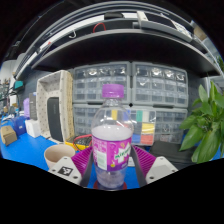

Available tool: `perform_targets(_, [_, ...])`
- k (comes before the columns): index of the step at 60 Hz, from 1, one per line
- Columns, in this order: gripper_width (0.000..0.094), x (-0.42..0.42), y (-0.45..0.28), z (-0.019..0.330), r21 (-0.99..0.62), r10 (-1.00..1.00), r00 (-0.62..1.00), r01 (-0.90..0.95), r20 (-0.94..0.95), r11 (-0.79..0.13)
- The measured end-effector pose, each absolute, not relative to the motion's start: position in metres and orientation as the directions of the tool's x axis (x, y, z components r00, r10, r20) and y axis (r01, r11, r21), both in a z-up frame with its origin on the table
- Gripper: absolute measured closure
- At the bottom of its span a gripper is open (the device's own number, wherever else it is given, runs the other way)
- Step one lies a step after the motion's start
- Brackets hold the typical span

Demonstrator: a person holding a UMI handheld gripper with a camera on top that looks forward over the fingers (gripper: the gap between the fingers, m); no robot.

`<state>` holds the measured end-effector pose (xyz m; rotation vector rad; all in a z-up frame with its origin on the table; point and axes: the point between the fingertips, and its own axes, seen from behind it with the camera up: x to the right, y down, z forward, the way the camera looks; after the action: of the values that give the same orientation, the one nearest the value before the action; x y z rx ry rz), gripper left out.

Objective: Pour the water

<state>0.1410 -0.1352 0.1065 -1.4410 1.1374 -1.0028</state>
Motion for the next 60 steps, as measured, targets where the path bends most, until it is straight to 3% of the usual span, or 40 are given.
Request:
perform_targets(1, [0.0154, 0.139, -0.136, 0.106, -0.988, -0.978, 0.207, -0.148, 0.020, -0.052])
perform_targets(8, [0.0100, 0.119, -0.144, 0.106, -0.987, -0.982, 0.187, -0.158, -0.019, -0.011])
perform_targets(19, [0.0073, 0.059, -0.160, 0.101, -0.976, -0.990, 0.126, -0.216, -0.059, 0.031])
perform_targets(34, [0.0074, -0.026, -0.144, 0.102, -0.961, -0.993, 0.086, -0.272, -0.075, 0.049])
perform_targets(60, [0.0075, -0.083, -0.114, 0.137, -0.968, -0.989, 0.136, -0.248, -0.065, 0.029])
